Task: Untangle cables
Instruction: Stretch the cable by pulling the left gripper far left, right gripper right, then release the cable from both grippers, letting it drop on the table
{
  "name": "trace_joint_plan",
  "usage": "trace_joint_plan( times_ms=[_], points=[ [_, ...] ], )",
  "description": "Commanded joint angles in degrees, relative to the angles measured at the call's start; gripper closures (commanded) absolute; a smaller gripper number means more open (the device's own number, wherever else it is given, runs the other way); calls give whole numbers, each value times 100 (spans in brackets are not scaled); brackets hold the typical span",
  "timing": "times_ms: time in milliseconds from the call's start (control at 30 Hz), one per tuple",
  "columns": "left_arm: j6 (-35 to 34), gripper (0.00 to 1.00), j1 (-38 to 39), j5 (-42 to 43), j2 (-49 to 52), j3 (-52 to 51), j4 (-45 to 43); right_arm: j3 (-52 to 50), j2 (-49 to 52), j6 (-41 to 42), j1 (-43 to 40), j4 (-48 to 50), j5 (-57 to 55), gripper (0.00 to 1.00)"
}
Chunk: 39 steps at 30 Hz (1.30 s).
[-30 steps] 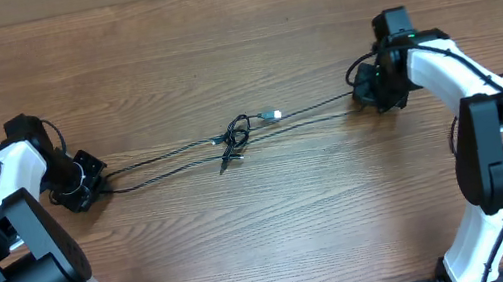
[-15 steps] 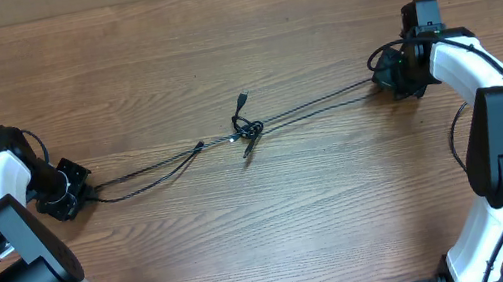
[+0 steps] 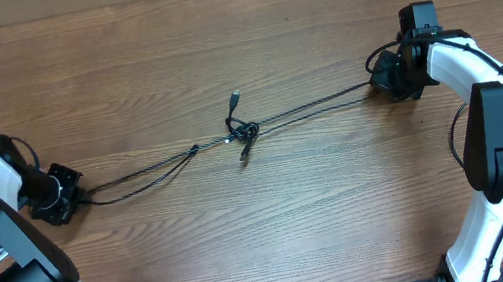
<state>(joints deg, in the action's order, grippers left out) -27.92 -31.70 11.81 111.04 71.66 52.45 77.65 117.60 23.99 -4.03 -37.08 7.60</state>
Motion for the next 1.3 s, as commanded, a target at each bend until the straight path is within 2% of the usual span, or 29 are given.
trace_joint_plan(
  times_ms=[0,867,1133,1267],
  points=[
    [-212,96,-581,-1075,-70,37,-131,42,116,-7,-404,103,-1161,96],
    [-660,96,-1823,-1178,-70,-22,-293,42,116,-26,-404,85,-1161,96],
    [-612,96,-1770,-962,-70,-26,-365,42,116,-28,-402,81,-1084,96],
    [-398,96,-1513,-719,-70,-26,-365,42,116,-79,-389,81,-330,94]
  ],
)
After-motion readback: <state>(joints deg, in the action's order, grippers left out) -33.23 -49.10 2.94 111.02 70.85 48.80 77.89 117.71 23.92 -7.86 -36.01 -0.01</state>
